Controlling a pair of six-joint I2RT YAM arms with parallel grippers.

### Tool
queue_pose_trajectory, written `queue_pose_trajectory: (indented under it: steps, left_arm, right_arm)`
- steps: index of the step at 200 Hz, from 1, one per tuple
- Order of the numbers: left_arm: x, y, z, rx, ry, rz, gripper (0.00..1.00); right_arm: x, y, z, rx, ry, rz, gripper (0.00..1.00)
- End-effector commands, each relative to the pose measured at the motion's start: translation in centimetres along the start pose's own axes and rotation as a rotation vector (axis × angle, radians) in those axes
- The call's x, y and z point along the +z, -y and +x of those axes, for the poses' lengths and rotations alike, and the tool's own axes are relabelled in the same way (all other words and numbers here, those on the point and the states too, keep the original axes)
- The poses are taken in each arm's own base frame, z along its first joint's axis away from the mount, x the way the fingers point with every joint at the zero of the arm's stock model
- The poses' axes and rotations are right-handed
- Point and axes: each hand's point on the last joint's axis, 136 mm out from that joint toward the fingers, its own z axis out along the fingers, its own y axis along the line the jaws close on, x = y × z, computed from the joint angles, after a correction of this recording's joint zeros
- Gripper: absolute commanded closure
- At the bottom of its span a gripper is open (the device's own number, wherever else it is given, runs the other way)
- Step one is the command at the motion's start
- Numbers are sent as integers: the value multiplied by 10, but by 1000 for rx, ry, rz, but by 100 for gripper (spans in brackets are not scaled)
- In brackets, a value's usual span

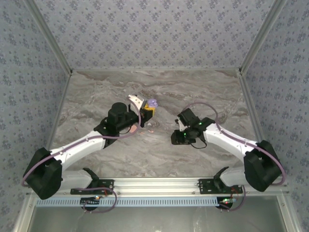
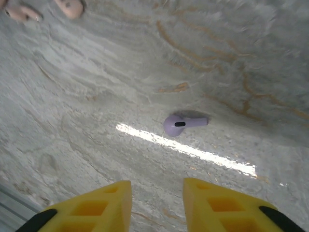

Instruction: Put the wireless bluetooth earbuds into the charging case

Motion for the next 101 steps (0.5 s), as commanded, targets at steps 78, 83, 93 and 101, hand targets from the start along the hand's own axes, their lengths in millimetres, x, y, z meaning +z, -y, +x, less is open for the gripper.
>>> queue_pose_trajectory:
  steps: [78,83,93,101]
  left_arm:
    - [-7,5,-18,13,55,18,89]
    - [-7,5,-18,13,55,18,89]
    - [-7,4,-17,13,54,16,88]
    - [-8,4,-17,13,54,16,88]
  right_arm:
    - [43,13,4,8,-46,125,84]
    - [44,13,3,9,-47,129,84]
    - [47,13,2,9,-48,131,85]
    - [50,13,2,7,-51,136,85]
